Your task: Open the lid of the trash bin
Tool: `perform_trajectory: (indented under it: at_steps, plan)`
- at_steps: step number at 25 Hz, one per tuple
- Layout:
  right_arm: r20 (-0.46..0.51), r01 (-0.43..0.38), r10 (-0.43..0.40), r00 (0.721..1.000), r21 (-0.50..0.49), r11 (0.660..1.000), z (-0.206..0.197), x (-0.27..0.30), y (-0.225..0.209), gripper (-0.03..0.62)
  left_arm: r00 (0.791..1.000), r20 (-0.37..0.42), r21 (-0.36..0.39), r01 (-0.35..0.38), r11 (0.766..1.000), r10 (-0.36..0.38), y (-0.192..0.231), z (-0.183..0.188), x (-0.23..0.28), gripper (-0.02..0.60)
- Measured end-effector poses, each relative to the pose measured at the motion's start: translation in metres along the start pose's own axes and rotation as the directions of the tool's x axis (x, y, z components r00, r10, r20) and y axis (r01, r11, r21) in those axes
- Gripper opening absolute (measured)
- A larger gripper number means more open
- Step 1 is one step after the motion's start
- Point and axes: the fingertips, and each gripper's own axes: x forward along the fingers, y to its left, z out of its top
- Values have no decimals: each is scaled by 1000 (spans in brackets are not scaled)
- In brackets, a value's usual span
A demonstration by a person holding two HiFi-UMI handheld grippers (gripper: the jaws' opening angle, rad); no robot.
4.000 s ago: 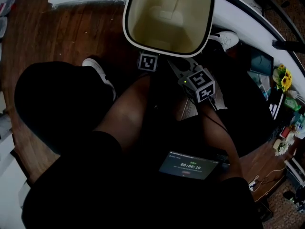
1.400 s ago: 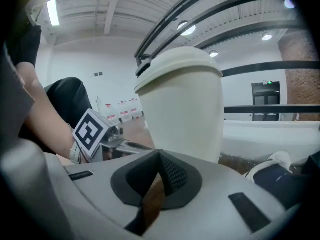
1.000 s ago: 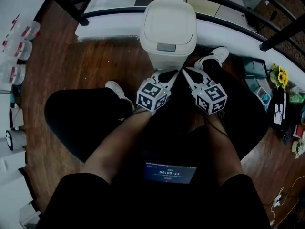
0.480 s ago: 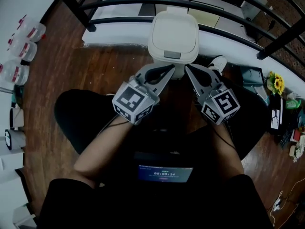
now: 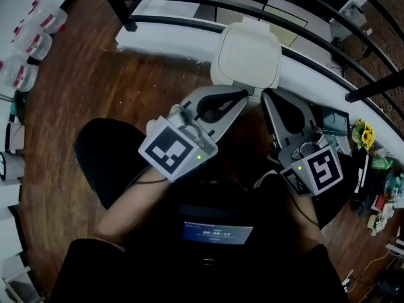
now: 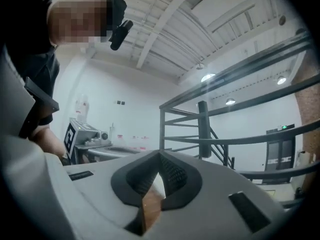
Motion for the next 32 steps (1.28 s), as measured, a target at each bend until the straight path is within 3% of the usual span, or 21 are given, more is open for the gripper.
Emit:
perform_trajectory:
  at_steps: [2, 6, 12, 15, 21, 32]
  plan:
    - [9, -7, 7, 1000, 20, 1000, -11, 4, -5, 20, 1000, -6, 12, 20, 1000, -20, 4, -10, 2, 25]
    - [26, -43, 42, 999, 52, 998, -38, 3, -14, 20, 999, -13, -50, 49, 998, -50, 13, -39, 23, 25]
    - [-6, -49, 49, 999, 9, 999, -78, -7, -26, 21, 998, -21, -74, 56, 996, -58, 17, -67, 48, 25]
    - [1, -49, 49, 999, 56, 997, -88, -9, -32, 21, 997, -26, -60, 77, 995, -79, 8, -76, 55, 25]
    - [-2, -33, 34, 999, 129, 991, -91, -10, -34, 21, 996, -64, -47, 66, 997, -69, 7, -84, 50, 25]
    - [-59, -31, 38, 998, 112, 993, -102, 0, -19, 20, 998, -40, -63, 51, 997, -53, 7, -78, 41, 25]
